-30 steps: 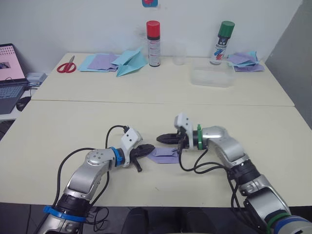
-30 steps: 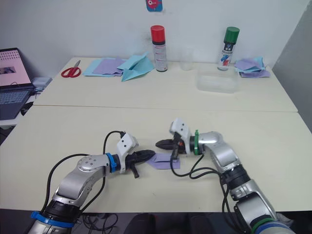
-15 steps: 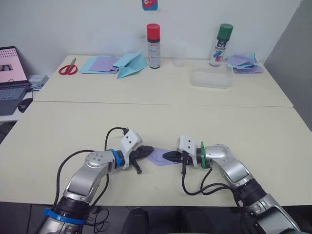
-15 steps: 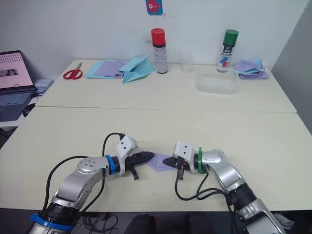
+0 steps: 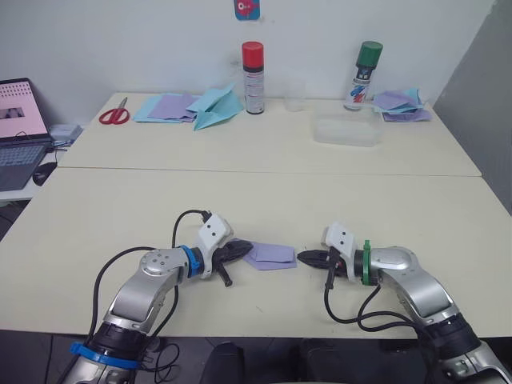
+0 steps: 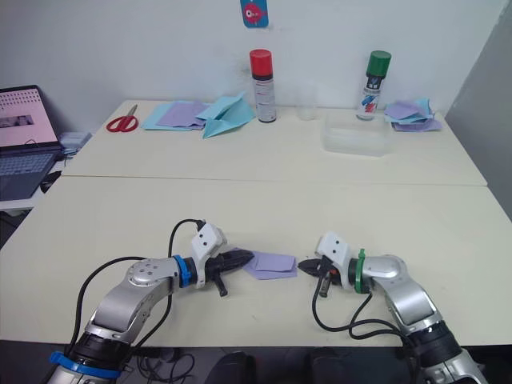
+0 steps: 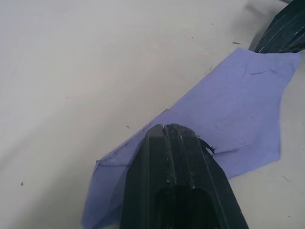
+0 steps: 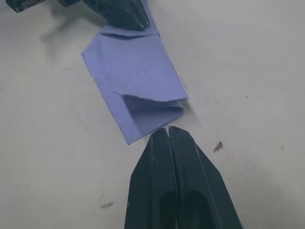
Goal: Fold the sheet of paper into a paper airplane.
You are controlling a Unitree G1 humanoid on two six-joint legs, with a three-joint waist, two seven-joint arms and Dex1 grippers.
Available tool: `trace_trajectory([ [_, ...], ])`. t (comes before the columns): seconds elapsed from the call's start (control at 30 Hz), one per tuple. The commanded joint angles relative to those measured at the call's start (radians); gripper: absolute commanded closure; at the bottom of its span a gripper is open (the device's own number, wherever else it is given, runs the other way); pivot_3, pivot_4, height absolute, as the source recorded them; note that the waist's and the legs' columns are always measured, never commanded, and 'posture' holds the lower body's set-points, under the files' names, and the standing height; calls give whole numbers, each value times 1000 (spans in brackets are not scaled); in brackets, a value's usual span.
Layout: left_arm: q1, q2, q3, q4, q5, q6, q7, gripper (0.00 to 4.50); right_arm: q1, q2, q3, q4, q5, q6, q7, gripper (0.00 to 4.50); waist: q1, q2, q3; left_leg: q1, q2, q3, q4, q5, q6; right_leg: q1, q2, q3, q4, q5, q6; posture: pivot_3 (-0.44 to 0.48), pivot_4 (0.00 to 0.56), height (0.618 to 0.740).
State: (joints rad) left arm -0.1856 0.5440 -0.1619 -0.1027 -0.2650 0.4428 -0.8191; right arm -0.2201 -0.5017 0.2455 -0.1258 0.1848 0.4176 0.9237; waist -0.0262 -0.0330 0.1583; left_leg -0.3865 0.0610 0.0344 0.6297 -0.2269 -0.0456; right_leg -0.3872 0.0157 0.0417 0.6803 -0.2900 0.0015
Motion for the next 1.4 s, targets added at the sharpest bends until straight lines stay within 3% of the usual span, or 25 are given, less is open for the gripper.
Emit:
trace_trajectory([
  [0.03, 12, -6, -37, 48, 32, 13, -2, 4500, -29, 25, -59, -77, 73, -27, 2, 4476, 0, 0, 0, 0, 0, 0, 0, 0, 0, 0, 0, 0, 0, 0, 0, 0, 150, 740],
  [0.17, 7, -9, -39, 54, 31, 7, -1, 4500, -101, 100, -72, -58, 83, -58, -51, 4476, -3, 1, 0, 0, 0, 0, 0, 0, 0, 0, 1, 0, 0, 0, 0, 0, 150, 740],
  [0.27, 5, -11, -42, 57, 32, 5, -1, 4500, -149, 140, -6, -6, 33, -69, -69, 4476, -2, 1, 0, 0, 0, 0, 0, 0, 0, 0, 1, 0, 0, 0, 0, 0, 150, 740],
  [0.43, 9, -5, -28, 41, 21, 10, 3, 4500, -181, 151, 148, 82, -64, -53, -43, 4476, 0, 1, 0, -3, 0, 0, 0, 0, 0, -2, 0, 0, -1, 0, 0, 0, 150, 740],
  [0.7, 17, 21, 97, 9, -57, 71, 19, 4500, -189, 131, 217, 161, -148, -76, -44, 4476, -5, 1, 1, -3, 1, -1, 0, 0, 0, -2, 1, -1, -1, 0, 0, 0, 150, 740],
  [0.9, 45, 95, 145, 91, -16, 40, 26, 4500, -183, 131, 213, 149, -150, -74, -44, 4476, -6, 1, 1, -3, 2, -2, -1, 0, 0, -3, 2, -2, 0, 0, 0, 0, 150, 740],
  [1.07, 24, 78, 213, 90, -70, 44, 42, 4500, -183, 139, 197, 144, -134, -85, -46, 4476, -5, 1, 1, -2, 2, -1, -1, 0, 0, -2, 1, -1, 0, 0, -1, 0, 150, 740],
  [1.2, 26, 72, 269, 38, -124, 74, 42, 4500, -185, 182, 123, 94, -44, -124, -41, 4476, -5, -1, 4, -4, 2, -1, -1, 0, 0, -3, 1, -2, 0, 0, 0, 0, 150, 740],
  [1.4, 86, 130, 316, -37, -145, 82, 14, 4500, -241, 173, 2, -30, 66, -167, -10, 4476, -5, -1, 4, -18, 2, 0, 0, 0, 0, -18, 1, -1, 1, 0, 0, 0, 150, 740],
])
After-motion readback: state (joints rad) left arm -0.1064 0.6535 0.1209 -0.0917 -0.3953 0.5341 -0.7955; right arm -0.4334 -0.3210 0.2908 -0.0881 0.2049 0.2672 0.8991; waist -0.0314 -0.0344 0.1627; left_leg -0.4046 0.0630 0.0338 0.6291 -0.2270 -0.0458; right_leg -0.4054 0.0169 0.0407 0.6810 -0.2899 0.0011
